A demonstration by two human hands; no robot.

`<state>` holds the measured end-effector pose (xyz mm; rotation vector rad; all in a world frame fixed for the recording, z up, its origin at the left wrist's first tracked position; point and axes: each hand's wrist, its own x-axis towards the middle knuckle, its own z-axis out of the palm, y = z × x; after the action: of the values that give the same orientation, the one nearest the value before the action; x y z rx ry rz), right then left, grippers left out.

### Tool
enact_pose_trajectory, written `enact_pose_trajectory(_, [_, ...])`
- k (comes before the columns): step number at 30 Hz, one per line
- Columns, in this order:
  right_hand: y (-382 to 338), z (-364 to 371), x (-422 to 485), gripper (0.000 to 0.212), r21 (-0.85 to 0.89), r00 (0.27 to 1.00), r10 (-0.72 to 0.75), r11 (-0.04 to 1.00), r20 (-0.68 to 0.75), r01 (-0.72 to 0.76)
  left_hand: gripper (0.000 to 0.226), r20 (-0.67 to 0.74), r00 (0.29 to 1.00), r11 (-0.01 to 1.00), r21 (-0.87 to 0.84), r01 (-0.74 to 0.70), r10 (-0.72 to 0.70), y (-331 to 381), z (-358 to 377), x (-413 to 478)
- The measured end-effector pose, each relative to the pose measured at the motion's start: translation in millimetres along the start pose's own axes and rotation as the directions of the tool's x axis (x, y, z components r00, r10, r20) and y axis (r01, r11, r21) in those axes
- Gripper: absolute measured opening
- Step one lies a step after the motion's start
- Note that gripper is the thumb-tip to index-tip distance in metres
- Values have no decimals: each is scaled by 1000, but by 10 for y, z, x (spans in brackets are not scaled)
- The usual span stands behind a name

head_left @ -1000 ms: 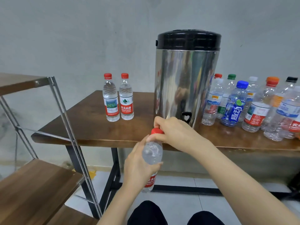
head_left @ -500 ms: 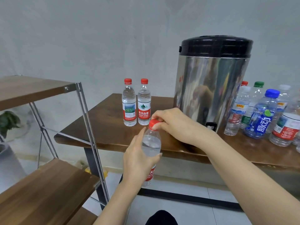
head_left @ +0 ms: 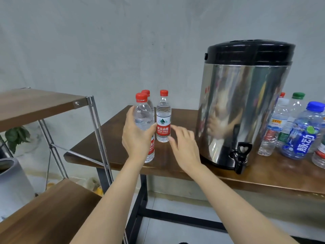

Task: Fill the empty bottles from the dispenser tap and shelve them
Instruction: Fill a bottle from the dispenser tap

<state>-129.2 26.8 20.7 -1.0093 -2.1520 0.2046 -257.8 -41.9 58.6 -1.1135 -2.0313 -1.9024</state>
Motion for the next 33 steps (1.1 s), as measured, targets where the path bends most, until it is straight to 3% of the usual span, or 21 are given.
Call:
enact_pose_trajectory(10, [142,540,360,73,44,974,201,977,108,-207,87,-75,996,998,30,59,-57,-637,374,597])
enact_pose_trajectory(15, [227,768,491,90,89,928,306,940,215,-331,88,-88,984,983,-117,143,-154,-932,602,796])
enact_pose_trajectory(20, [320,1000,548,104,68,924,328,936,198,-347,109,-51,970,970,49,239,-237,-1166,792,584])
enact_pose_trajectory(27, [392,1163,732,105,92,930,337,931,148,-352,119,29,981,981,55,188,-190,-1341,941,646])
enact_pose_trajectory(33, [466,1228,783,97,11,929,347,936,128,-352,119,71,982,985,10,173,-173,-1406,1061,708])
